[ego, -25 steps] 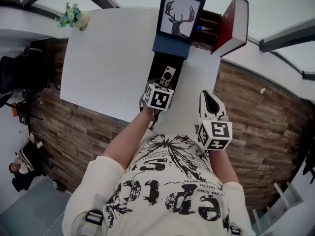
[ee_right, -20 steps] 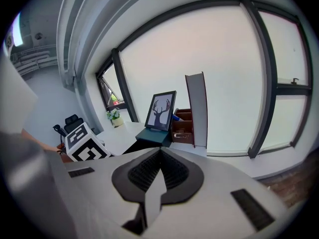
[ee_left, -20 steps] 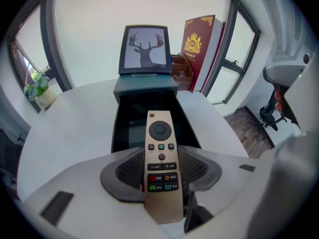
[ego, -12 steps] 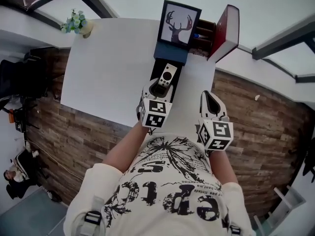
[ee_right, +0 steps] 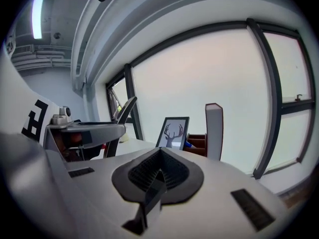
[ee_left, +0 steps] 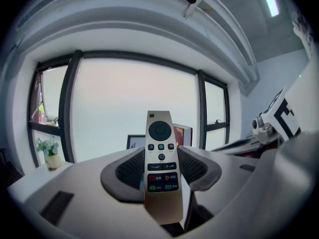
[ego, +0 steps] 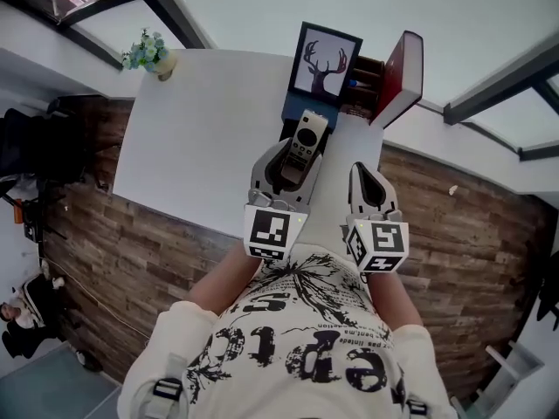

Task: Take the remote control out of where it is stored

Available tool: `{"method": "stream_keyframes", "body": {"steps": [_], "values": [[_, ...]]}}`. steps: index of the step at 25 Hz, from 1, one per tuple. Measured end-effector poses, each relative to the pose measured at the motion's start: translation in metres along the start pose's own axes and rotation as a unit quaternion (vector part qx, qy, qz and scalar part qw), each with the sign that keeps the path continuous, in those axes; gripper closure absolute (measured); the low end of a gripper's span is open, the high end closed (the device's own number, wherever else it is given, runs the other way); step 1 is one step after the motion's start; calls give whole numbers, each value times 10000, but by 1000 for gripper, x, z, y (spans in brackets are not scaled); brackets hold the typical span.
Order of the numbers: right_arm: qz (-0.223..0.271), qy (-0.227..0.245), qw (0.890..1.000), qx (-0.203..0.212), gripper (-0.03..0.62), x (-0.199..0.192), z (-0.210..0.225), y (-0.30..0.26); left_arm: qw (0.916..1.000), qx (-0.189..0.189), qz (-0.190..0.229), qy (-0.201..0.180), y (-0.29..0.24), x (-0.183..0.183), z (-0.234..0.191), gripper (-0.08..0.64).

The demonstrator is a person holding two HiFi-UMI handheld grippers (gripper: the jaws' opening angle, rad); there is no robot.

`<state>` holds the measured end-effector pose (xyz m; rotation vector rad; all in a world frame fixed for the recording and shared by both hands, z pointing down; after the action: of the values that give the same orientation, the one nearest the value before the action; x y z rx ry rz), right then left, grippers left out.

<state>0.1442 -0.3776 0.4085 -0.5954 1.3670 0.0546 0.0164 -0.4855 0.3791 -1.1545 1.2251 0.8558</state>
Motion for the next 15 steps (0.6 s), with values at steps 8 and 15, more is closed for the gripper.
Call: {"method": "stream_keyframes", "body": {"steps": [8, 15], "values": [[975, 239, 9949, -79, 591, 34, -19, 19, 9927, -98, 1183, -226, 27, 46, 2, 342], [1338, 291, 9902, -287, 591, 60, -18, 29, 9895, -240, 1315, -559, 36, 62, 7, 342]]}}
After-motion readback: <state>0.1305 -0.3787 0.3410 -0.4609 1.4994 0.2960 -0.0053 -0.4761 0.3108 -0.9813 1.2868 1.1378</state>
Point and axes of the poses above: the fingertips, and each gripper's own axes: y backward along the fingers, z to its right, x out of its top, the point moved 8 cm from there along y, backward along the fingers, and after that the axes turned 13 degrees about -x, right-handed, at the moved point
